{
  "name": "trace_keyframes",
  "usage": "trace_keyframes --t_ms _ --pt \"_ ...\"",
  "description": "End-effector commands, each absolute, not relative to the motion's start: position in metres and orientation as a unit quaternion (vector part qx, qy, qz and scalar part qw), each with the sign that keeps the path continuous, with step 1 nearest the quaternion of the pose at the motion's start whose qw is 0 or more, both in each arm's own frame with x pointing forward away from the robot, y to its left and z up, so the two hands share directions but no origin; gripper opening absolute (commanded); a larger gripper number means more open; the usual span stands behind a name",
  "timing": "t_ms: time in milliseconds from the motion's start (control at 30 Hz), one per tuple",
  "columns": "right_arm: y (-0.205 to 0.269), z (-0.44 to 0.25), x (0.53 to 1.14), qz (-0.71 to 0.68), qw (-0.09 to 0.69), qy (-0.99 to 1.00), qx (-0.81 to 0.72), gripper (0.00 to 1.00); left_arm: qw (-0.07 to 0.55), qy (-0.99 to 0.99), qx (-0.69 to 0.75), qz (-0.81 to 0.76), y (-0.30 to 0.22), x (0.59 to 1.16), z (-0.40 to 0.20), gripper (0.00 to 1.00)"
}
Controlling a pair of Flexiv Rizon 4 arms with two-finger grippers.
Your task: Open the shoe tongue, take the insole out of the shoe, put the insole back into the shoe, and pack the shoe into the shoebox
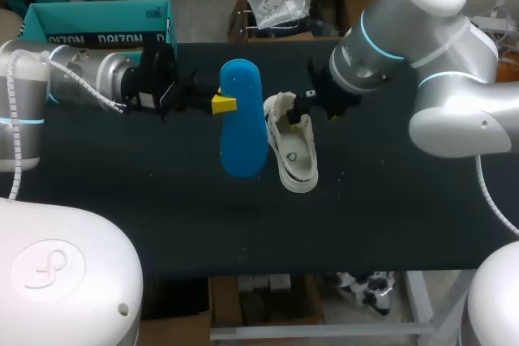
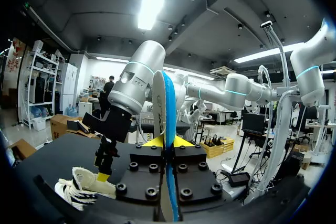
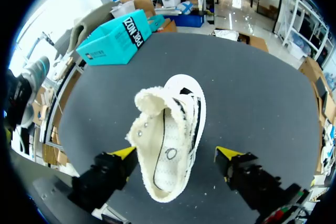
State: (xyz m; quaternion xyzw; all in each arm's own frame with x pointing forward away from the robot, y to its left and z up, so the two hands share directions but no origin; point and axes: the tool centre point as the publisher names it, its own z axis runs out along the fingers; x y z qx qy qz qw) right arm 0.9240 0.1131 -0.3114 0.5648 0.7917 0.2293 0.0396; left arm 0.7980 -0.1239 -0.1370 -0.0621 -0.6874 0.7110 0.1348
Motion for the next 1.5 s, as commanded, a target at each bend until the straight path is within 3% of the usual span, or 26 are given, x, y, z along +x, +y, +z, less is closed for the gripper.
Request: trace_keyframes --t_ms 33,267,667,1033,1133,1500 --pt "0.085 -0.304 0.901 0.283 -0.004 0.768 0.575 1.0 0.062 -0.694 0.016 0.717 -0.124 0.783 -0.137 0.0" --pt "0.083 -0.297 0.879 0.305 -0.132 0.737 0.588 1.0 0.067 -0.686 0.023 0.724 -0.125 0.773 -0.14 0.0" --pt "0.083 -0.297 0.879 0.305 -0.132 0.737 0.588 1.0 0.1 -0.676 0.037 0.729 -0.125 0.772 -0.14 0.0" --pt "0.087 -0.293 0.873 0.293 -0.275 0.658 0.637 1.0 0.149 -0.653 0.074 0.739 -0.13 0.783 -0.145 0.0" --pt "0.087 -0.29 0.871 0.3 -0.275 0.652 0.639 1.0 0.198 -0.639 0.105 0.735 -0.131 0.789 -0.147 0.0" --pt "0.087 -0.29 0.871 0.3 -0.275 0.652 0.639 1.0 0.198 -0.639 0.105 0.735 -0.131 0.789 -0.147 0.0"
